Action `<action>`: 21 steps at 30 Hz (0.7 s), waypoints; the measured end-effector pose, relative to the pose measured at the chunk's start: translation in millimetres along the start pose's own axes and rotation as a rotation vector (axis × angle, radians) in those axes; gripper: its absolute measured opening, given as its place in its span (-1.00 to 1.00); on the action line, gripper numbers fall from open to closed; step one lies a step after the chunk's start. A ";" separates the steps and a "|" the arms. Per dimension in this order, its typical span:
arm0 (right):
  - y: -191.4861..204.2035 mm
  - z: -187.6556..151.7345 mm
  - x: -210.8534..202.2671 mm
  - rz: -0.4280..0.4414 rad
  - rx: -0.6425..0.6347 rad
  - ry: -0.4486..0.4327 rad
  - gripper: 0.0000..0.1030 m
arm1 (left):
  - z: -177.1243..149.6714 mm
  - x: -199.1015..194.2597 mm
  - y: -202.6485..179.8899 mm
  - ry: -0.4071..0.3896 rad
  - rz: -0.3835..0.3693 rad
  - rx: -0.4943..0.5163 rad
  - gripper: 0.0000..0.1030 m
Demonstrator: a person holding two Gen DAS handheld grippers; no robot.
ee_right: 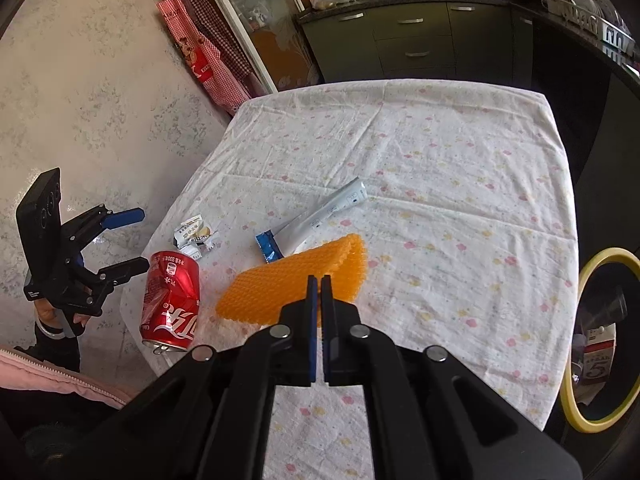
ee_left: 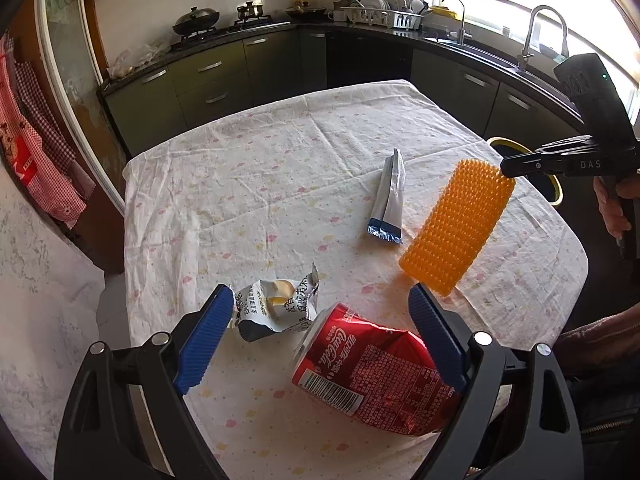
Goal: Collect trash
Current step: 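Grasp the orange mesh sponge with the right gripper and lift it, then carry the orange sponge over the bin and open the right gripper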
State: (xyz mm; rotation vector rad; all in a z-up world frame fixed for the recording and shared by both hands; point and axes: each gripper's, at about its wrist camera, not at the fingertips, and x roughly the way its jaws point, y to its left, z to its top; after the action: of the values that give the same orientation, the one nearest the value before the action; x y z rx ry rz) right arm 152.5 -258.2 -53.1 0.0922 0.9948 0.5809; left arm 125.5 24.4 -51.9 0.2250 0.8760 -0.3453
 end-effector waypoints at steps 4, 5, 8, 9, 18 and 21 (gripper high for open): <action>3.0 0.6 -19.2 -0.018 -0.014 -0.042 -0.97 | 2.8 -0.9 -5.0 -0.002 -0.001 0.013 0.71; 2.6 0.6 -22.8 -0.020 -0.015 -0.050 -0.97 | 3.2 -1.0 -5.7 -0.003 -0.001 0.016 0.71; 2.3 1.0 -32.2 -0.038 -0.021 -0.069 -0.97 | 4.4 -1.8 -8.3 -0.005 -0.001 0.025 0.71; 2.5 0.9 -35.3 -0.045 -0.024 -0.076 -0.97 | 4.9 -2.1 -8.9 -0.006 0.000 0.027 0.71; -2.9 0.9 -61.2 -0.080 -0.020 -0.133 -0.97 | 6.6 -5.6 -10.0 -0.016 0.006 0.028 0.71; -7.8 1.4 -71.6 -0.101 -0.013 -0.152 -0.97 | 7.2 -5.7 -11.7 -0.017 0.002 0.033 0.71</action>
State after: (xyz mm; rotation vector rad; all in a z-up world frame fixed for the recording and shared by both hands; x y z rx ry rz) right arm 127.7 -300.4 -0.2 0.0730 0.8434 0.4804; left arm 122.7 12.4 -43.5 0.2534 0.8537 -0.3594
